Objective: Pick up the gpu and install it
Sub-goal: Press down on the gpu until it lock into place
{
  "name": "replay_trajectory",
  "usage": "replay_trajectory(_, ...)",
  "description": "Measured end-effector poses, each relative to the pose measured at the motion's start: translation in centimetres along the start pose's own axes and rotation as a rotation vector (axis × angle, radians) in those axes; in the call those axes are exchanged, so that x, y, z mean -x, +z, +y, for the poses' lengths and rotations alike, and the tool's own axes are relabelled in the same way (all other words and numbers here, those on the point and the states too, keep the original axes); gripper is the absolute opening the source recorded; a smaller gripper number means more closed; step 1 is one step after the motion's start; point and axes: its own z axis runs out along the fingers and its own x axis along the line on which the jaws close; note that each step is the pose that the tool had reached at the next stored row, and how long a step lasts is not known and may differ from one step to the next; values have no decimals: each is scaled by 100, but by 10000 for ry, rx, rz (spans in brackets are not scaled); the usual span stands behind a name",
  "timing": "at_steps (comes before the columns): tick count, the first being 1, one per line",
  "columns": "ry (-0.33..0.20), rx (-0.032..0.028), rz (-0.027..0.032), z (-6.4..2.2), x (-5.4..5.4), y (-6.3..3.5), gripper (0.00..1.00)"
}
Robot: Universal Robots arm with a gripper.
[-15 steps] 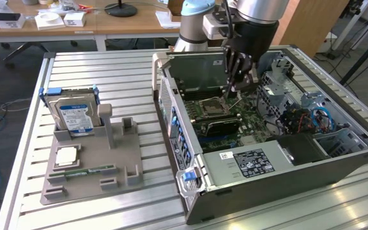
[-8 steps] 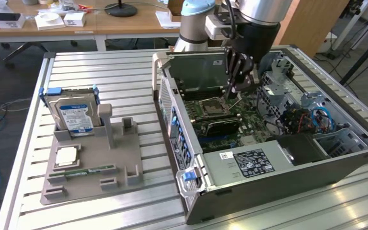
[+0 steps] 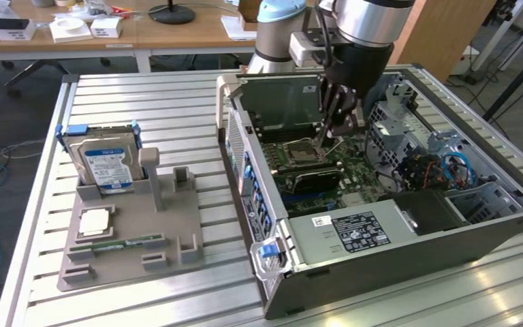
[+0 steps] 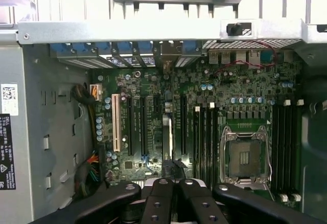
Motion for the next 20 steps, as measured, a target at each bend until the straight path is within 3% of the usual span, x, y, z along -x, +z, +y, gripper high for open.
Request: replay_trajectory(20, 0, 0, 1, 0, -1, 364, 10)
